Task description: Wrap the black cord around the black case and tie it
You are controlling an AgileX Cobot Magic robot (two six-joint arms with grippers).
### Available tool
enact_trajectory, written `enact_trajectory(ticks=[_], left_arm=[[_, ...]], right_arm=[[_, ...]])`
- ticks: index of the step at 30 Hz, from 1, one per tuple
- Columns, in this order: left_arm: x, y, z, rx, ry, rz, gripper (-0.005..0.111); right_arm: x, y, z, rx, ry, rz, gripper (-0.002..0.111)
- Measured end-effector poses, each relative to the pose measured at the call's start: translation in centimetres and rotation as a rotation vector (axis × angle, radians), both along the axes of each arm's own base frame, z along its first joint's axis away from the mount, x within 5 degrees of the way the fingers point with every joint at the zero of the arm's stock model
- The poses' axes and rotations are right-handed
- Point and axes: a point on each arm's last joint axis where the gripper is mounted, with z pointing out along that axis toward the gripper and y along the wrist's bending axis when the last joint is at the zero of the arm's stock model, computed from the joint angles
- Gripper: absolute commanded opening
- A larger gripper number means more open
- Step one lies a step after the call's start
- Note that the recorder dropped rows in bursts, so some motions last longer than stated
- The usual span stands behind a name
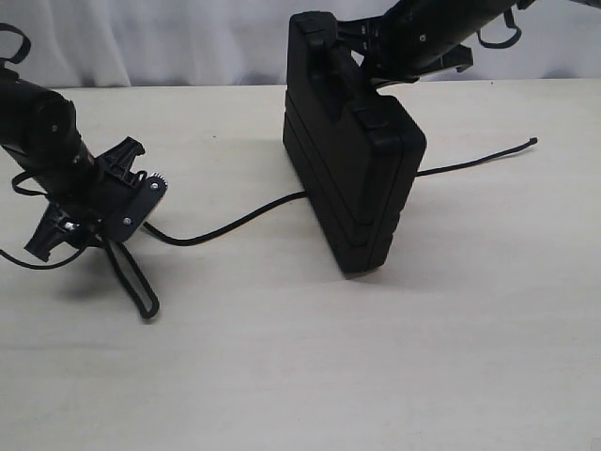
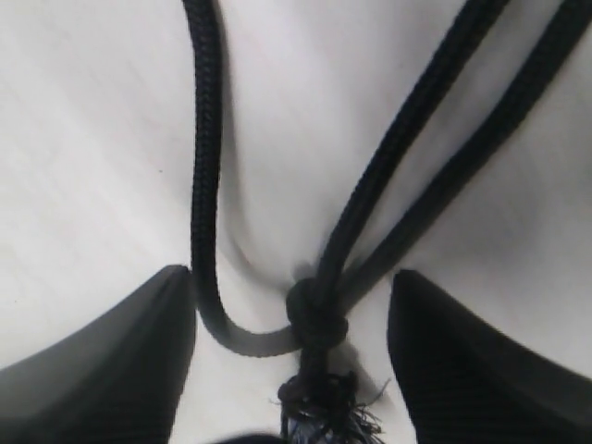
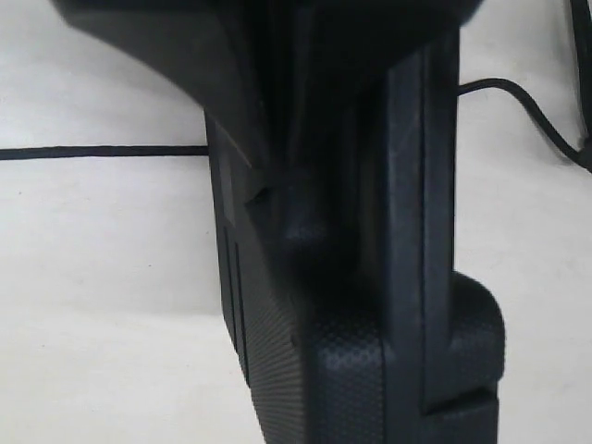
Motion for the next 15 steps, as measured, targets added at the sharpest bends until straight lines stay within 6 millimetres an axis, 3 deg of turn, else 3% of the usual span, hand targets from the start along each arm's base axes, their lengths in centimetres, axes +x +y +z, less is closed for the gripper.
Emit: enact_trajectory(ticks=[15], left_arm=[[0.03,-0.12,0.01,-0.018,-0.004,0.016,0.058]], right_arm=[[0.42,-0.02,0.26,0.004,-0.054,-0.01,0.004]])
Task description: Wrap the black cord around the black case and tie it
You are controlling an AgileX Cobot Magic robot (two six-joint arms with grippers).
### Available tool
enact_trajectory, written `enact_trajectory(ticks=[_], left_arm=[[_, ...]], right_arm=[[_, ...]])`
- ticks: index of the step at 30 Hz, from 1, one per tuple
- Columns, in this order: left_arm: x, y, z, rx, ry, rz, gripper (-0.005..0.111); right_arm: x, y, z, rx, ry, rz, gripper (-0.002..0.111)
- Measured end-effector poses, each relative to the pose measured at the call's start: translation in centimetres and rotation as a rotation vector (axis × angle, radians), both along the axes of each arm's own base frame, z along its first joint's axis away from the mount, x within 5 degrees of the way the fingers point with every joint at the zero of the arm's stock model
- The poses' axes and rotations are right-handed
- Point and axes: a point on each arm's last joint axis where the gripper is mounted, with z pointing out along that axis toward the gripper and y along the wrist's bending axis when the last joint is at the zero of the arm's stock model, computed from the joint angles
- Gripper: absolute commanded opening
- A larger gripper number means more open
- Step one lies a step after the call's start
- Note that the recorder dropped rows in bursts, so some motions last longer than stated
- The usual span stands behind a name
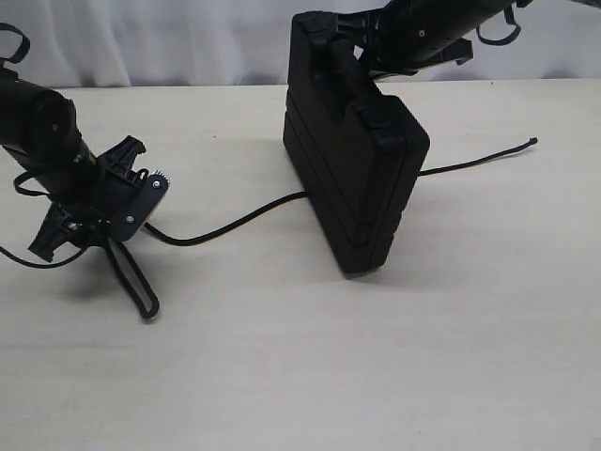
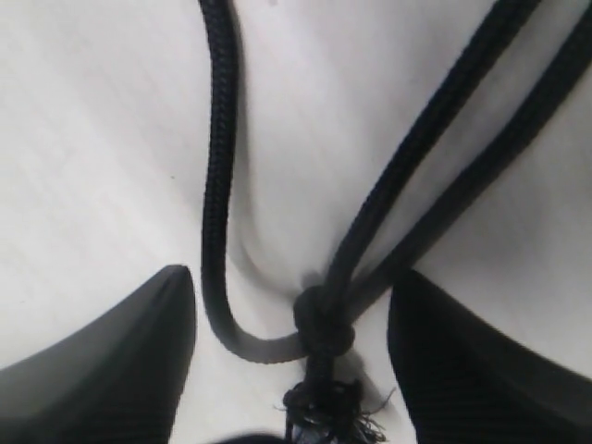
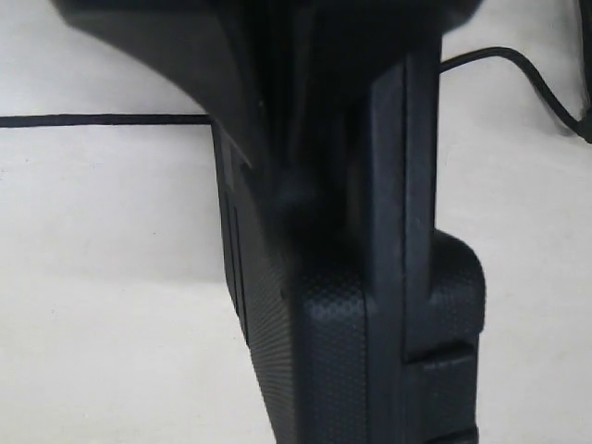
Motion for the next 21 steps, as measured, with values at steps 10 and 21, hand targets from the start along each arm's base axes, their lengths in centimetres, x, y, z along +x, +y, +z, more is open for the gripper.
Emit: enact_trajectory(ticks=[10,21], left_arm=[[0.6,-0.9,0.3,-0.145,-0.071,0.122,0.046],[2.1,-1.9,4.7,-0.514,-0.293,0.492,0.007]], right_arm=[[0.0,0.0,0.5,0.005,-0.022,-0.004,0.004],[0.0,-0.1,0.5,0.003,-0.023,-0.004,0.004]])
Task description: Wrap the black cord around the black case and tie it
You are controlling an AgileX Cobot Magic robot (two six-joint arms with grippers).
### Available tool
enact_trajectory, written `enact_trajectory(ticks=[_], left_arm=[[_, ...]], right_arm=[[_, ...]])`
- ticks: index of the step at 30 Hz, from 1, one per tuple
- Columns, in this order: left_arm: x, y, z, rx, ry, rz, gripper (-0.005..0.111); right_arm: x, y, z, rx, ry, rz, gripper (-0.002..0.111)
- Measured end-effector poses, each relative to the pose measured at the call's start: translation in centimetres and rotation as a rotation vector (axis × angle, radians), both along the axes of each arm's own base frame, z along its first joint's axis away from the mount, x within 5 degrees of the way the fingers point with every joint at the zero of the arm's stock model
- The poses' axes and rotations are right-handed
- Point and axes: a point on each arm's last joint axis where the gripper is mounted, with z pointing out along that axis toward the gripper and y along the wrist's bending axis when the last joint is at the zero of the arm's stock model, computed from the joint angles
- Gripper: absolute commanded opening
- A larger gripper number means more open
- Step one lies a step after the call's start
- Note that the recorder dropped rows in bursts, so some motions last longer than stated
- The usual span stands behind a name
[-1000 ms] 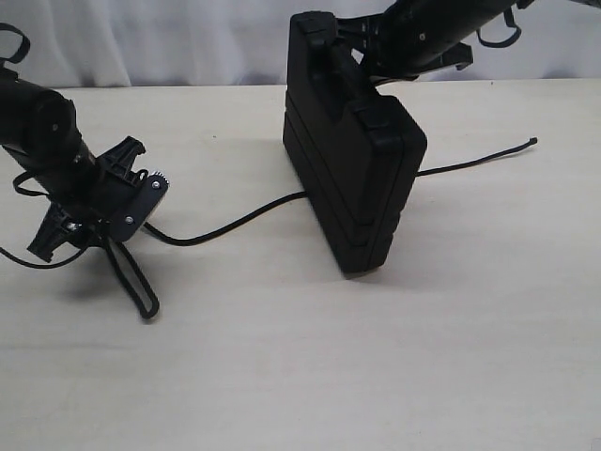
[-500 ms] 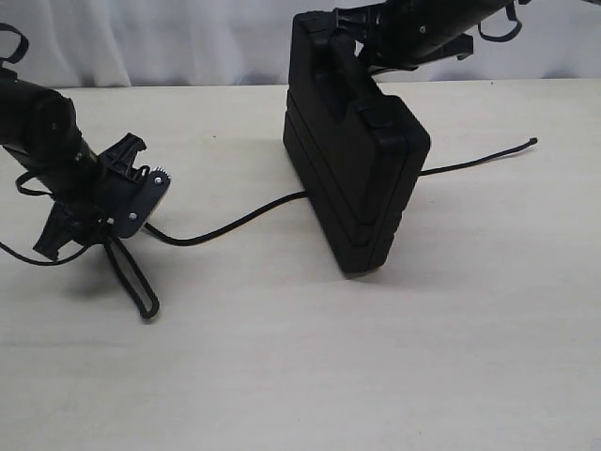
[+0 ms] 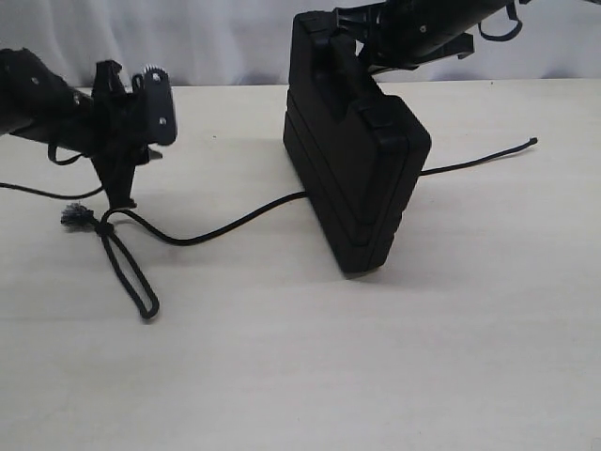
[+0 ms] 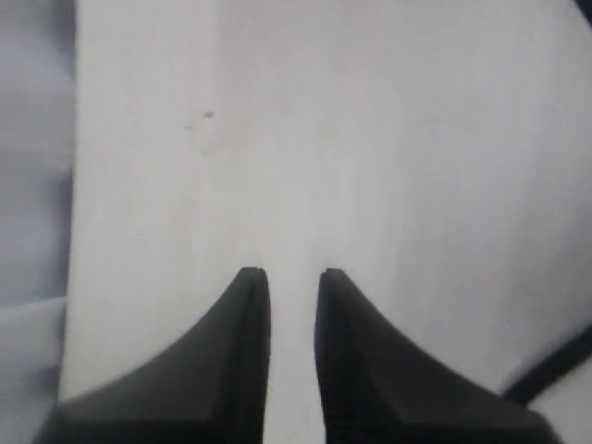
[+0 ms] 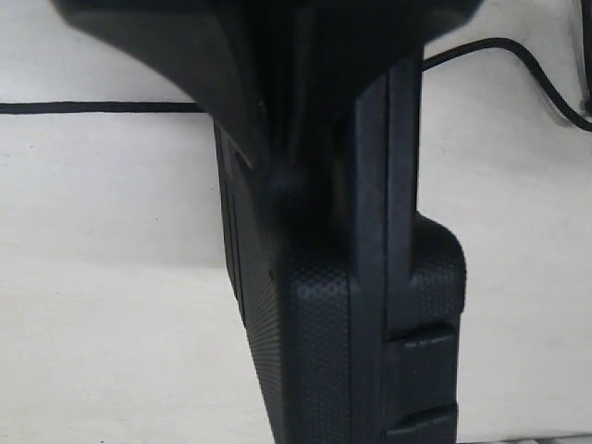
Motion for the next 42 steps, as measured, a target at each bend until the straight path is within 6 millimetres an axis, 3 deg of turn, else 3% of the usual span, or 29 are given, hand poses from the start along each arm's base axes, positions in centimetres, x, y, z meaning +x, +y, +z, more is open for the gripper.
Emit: enact_trajectory(ticks=[2,4,7,10,13,16,19,21,30,35,42], left_arm=[[0.0,-0.5,1.2,-0.105,-0.03,0.091,0.0],[0.0,-1.4,2.7,-0.207,-0.049,0.151,0.0],[-0.3,-4.9,6.2,-0.493,0.008,0.203,0.0],[-1.3,-8.2,10.2,-0.851,0.165,0.163,0.0],[-3.0,-10.1,11.4,-1.024,0.336,-0.024,0.0],[-4.1,-12.8,10.6,-1.051,0.376,-0.169,0.0],[-5.1,-16.0,8.4,-0.981,0.345,-0.273,0.0],[-5.3,-17.0,7.7,-0.939,0.316,-0.284,0.0],[-4.7,-17.0,7.2,-0.911,0.261,-0.147,0.0],[-5.0,-16.7,7.2,-0.894,0.257,-0.148,0.0],[-5.0,-16.7,7.2,-0.894,0.257,-0.148,0.0]], right_arm=[[0.0,0.0,0.0,0.0,0.0,0.0,0.004],[0.0,0.0,0.0,0.0,0.0,0.0,0.004],[0.0,0.0,0.0,0.0,0.0,0.0,0.004],[0.0,0.0,0.0,0.0,0.0,0.0,0.004],[0.0,0.0,0.0,0.0,0.0,0.0,0.004],[0.0,0.0,0.0,0.0,0.0,0.0,0.004],[0.0,0.0,0.0,0.0,0.0,0.0,0.004],[0.0,0.0,0.0,0.0,0.0,0.0,0.004],[0.0,0.0,0.0,0.0,0.002,0.001,0.004],[-0.5,-0.2,1.7,0.008,-0.05,0.002,0.005],[-0.5,0.0,2.0,0.005,-0.081,0.034,0.029]])
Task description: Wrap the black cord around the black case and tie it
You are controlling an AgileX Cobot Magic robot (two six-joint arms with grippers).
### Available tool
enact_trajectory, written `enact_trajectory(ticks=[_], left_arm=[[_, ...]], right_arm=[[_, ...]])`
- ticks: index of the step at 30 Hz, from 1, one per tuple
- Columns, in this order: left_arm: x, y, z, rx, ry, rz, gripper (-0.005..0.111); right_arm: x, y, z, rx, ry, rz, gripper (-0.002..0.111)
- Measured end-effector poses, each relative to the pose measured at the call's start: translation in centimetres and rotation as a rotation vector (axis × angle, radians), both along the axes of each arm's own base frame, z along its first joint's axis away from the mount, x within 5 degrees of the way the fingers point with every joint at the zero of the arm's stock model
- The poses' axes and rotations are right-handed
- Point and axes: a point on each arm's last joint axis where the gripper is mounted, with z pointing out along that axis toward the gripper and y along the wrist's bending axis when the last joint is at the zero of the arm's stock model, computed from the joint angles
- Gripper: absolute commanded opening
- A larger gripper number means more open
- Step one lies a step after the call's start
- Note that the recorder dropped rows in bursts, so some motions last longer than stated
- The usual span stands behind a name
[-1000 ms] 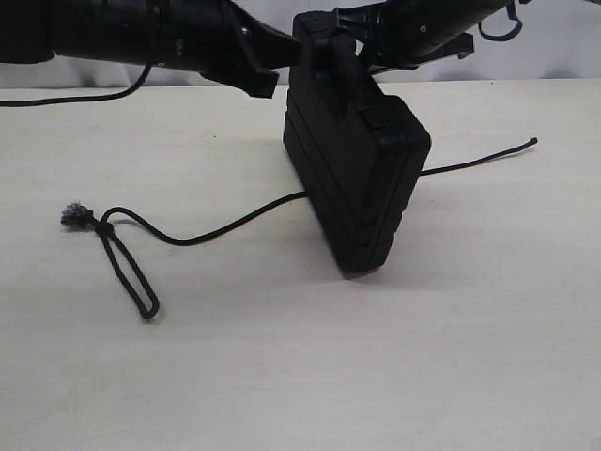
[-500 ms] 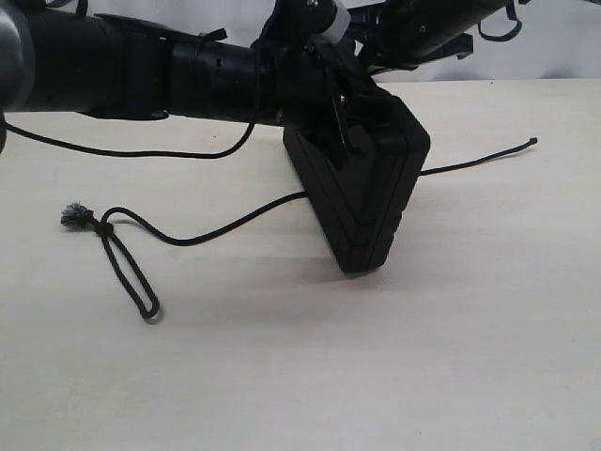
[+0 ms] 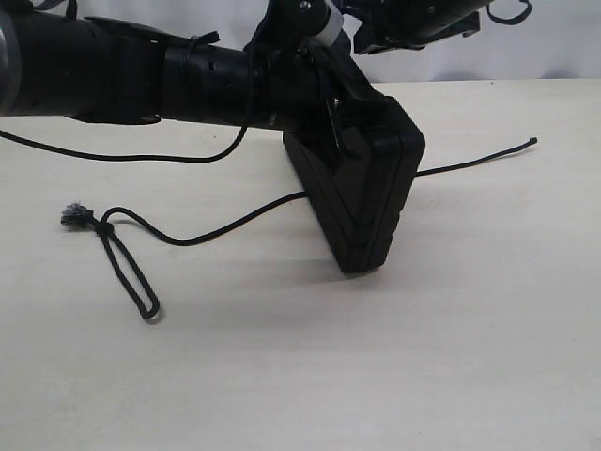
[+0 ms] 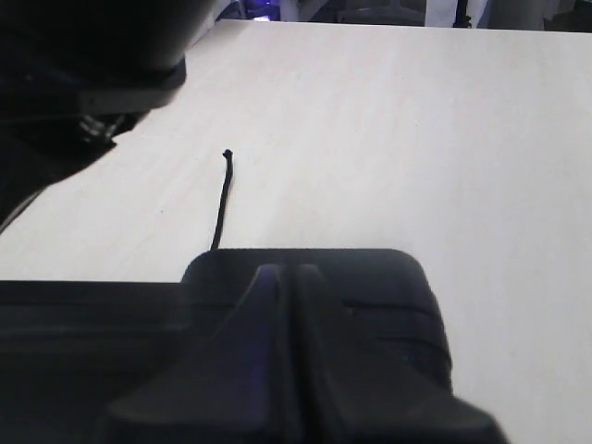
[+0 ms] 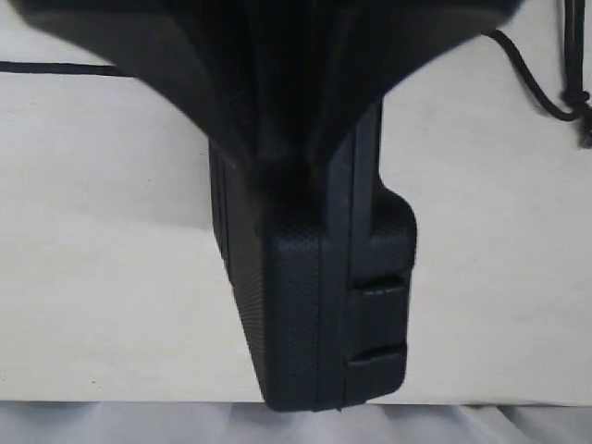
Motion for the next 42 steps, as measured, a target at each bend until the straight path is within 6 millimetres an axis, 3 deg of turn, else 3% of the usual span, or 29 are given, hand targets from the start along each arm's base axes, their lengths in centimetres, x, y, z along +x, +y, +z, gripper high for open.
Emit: enact_trajectory(ticks=[3,8,17,23,30,42], left_arm=[[0.0,0.0,0.0,0.0,0.0,0.0,0.0],[0.0,0.0,0.0,0.0,0.0,0.0,0.0],[0.0,0.0,0.0,0.0,0.0,0.0,0.0],[0.0,0.0,0.0,0.0,0.0,0.0,0.0],[0.0,0.0,0.0,0.006,-0.004,-0.004,0.0],[-0.1,1.6,1.9,0.109,-0.118,0.106,0.0]], right_arm=[[-0.3,0.2,0.5,0.016,-0.006,0.023,0.036],[-0.9,0.2,1.0,0.007,0.003,0.073,0.035],[-0.7,0.6,-0.5,0.001,0.07,0.104,0.035],[-0.7,0.6,-0.5,0.008,0.071,0.103,0.035],[-0.6,0.8,-0.7,0.022,0.079,0.103,0.004],[-0.5,0.9,-0.7,0.033,0.078,0.1,0.004]])
